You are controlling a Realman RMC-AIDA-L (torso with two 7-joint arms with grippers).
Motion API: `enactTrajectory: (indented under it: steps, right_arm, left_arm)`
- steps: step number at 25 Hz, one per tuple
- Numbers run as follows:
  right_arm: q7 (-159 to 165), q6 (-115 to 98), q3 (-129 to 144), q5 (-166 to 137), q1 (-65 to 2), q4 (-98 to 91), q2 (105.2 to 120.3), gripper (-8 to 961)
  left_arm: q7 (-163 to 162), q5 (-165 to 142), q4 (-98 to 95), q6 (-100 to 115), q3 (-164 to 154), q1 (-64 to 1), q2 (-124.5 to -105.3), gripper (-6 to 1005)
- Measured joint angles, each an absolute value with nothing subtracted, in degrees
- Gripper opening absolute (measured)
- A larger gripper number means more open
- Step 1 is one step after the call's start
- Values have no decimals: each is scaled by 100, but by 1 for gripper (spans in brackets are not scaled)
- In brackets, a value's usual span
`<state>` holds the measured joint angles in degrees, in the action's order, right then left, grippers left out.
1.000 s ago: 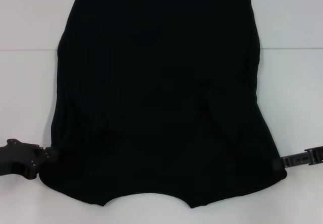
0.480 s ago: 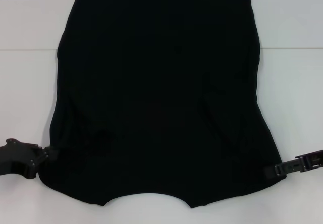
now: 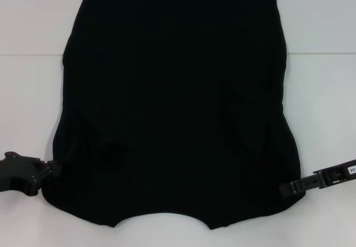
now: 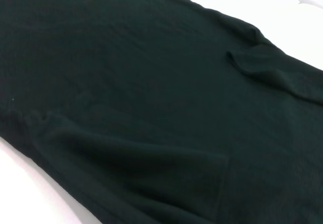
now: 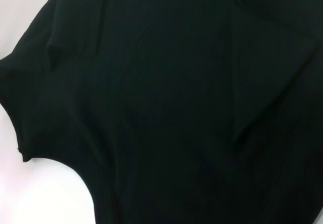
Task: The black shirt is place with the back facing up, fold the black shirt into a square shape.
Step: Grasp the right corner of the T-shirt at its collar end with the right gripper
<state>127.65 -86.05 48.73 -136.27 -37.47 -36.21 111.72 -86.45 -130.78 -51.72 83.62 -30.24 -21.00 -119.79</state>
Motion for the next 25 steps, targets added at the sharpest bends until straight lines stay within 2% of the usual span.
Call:
enactTrajectory:
  steps: [5, 8, 13, 25]
  right_arm:
    - [12783, -8609, 4885, -13628, -3794, -3623, 11191, 932]
    - [12818, -8639, 4892, -13660, -3831, -3631, 11189, 865]
    - [12873, -8662, 4906, -13869, -3899, -3639, 11197, 641]
    - [12960, -8562, 4883, -13926, -3866, -3651, 11205, 360]
  left_arm:
    - [-8639, -13078, -5167, 8351, -3024, -2100, -11969, 23]
    - [-8639, -13078, -5167, 8349, -3023, -2100, -11969, 23]
    - [-8640, -13078, -5167, 8347, -3024, -2100, -11973, 23]
    - [-8637, -13080, -5167, 8268, -3023, -2110, -11996, 22]
